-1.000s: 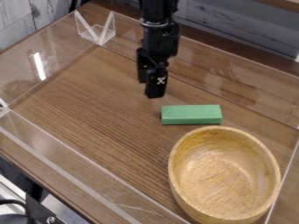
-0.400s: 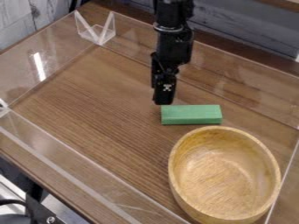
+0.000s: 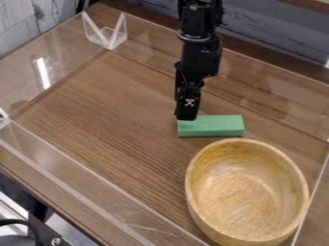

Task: Put the green block in the brown bowl

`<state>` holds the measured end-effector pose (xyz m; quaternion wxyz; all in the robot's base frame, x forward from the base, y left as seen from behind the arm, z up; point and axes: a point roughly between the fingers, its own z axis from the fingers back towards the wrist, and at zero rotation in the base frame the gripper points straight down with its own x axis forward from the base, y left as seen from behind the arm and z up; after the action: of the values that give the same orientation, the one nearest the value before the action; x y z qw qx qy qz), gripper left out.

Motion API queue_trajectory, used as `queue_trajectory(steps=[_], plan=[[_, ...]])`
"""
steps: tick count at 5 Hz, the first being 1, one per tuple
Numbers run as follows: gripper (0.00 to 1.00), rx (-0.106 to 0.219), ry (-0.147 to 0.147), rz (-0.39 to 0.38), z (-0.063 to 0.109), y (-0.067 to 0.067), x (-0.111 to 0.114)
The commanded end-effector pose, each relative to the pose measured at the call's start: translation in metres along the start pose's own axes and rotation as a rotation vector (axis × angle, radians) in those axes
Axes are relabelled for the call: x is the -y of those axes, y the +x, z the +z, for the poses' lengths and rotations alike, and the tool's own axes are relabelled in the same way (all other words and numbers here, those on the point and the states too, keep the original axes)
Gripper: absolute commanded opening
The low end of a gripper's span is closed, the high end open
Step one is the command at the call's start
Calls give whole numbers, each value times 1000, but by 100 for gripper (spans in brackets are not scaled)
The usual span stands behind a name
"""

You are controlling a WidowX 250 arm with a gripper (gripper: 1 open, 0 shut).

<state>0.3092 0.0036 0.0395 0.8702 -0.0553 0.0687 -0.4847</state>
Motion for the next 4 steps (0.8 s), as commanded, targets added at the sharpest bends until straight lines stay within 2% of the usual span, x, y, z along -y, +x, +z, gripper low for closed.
queue_trajectory(steps=[1,4], plan=[[100,51,86,-15,27,8,0],[100,55,97,-42,19,20,6]])
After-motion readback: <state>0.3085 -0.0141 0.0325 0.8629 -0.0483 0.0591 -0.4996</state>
